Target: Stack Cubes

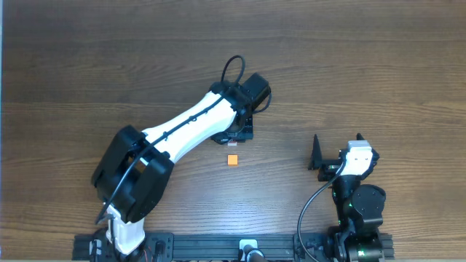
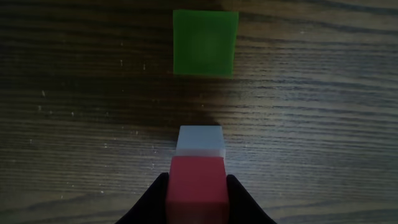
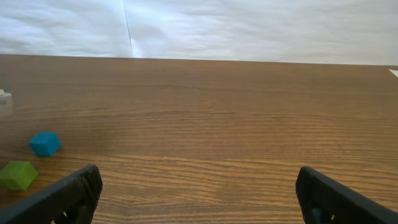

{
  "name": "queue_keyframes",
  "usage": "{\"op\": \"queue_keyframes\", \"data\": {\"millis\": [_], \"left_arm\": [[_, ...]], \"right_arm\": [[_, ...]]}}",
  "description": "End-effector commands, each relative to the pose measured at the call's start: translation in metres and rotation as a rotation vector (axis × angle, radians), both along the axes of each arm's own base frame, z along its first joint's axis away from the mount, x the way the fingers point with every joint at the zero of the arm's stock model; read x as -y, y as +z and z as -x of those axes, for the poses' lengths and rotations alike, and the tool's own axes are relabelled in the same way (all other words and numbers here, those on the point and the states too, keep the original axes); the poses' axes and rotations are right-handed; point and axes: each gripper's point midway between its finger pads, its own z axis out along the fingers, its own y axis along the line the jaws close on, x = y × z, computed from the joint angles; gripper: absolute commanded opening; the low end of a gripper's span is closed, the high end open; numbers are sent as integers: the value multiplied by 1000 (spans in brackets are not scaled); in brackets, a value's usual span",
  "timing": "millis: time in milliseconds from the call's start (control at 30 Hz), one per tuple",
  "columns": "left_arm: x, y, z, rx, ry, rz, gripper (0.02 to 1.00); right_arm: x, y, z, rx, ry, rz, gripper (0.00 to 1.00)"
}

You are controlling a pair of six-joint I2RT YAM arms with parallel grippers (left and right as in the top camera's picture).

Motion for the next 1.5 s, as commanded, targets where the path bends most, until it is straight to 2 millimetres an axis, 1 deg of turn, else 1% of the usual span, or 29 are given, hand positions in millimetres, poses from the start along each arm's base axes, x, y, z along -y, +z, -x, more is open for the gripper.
{"op": "queue_keyframes", "data": {"millis": [33, 400, 500, 633, 800, 900, 1033, 1200, 1300, 1367, 1500], "left_arm": [[-1, -4, -7, 13, -5, -16, 66], [-1, -4, -9, 23, -5, -16, 95], [-1, -4, -9, 23, -5, -16, 126], [-1, -4, -9, 23, -5, -17, 189], [-1, -4, -9, 22, -5, -16, 334], [-1, -4, -9, 22, -5, -17, 354], [-1, -4, -9, 22, -5, -16, 446], [0, -4, -7, 13, -5, -12, 520], [3, 0, -1, -6, -10, 10, 570], [4, 7, 3, -11, -17, 16, 592], [1, 19, 22, -42, -38, -3, 656]], "right_arm": [[-3, -2, 0, -3, 15, 3, 991], [-3, -2, 0, -3, 15, 3, 991], [-3, -2, 0, -3, 15, 3, 991], [-3, -2, 0, -3, 15, 3, 993], [-3, -2, 0, -3, 15, 3, 991], [-3, -2, 0, -3, 15, 3, 993], [-3, -2, 0, -3, 15, 3, 991], [-3, -2, 0, -3, 15, 3, 991], [-3, -2, 0, -3, 15, 3, 991], [-3, -2, 0, -3, 15, 3, 991], [-3, -2, 0, -3, 15, 3, 991]]}}
